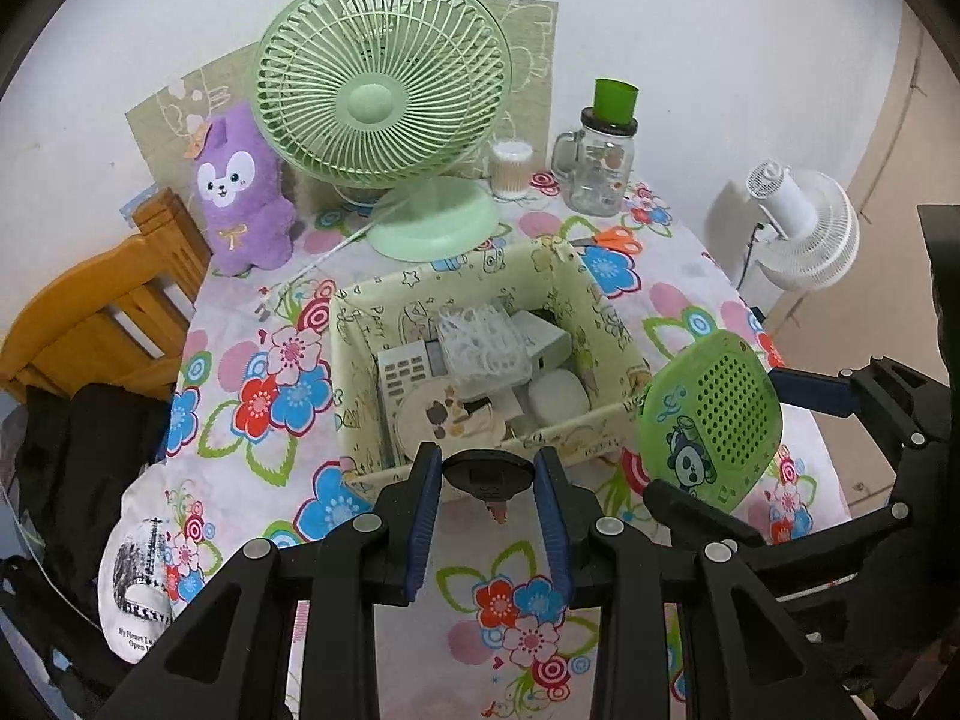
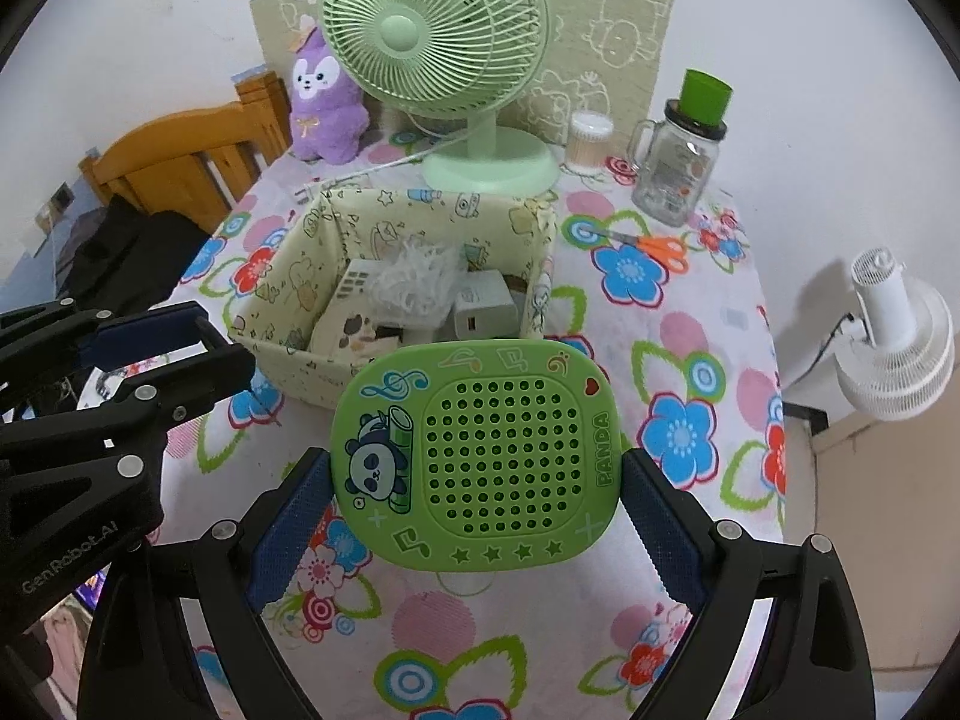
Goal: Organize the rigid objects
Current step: 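Lift the key and green speaker and carry both over the fabric box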
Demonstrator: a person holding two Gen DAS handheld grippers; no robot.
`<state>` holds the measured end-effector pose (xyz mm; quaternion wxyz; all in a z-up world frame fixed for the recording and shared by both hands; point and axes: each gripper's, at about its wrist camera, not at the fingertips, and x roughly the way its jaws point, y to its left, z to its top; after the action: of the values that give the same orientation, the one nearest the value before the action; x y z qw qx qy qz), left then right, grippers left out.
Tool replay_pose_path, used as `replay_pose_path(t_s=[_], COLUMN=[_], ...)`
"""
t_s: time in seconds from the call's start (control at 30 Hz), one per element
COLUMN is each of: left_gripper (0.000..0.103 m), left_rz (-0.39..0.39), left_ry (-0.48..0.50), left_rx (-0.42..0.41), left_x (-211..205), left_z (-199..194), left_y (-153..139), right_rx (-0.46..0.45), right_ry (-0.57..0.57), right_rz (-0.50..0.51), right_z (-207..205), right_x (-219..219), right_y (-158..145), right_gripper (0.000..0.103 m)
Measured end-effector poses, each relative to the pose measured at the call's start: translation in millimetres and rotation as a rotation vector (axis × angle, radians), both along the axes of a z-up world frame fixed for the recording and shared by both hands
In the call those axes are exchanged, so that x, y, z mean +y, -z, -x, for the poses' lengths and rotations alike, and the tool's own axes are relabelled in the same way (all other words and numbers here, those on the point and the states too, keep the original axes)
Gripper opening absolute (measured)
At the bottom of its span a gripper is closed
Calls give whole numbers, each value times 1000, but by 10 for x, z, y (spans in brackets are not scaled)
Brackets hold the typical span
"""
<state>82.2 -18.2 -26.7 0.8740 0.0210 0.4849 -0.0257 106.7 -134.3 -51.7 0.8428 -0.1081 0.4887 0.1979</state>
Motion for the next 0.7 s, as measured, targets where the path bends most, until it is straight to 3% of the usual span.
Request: replay_pose_path(t_s=[0.27,0.7], left_gripper=[32,32], left_rz=[-20,-31], left_ry=[-4,43], left_rx=[1,3], left_x=[6,181], left_z=[-223,-713], left_y=[-17,13], right_rx=[17,3], right_ry=[-33,5], right_rz=[-12,-11], right_z=[-210,-635], right_x=[41,214], right_y=[-14,-42], right_gripper=[95,95])
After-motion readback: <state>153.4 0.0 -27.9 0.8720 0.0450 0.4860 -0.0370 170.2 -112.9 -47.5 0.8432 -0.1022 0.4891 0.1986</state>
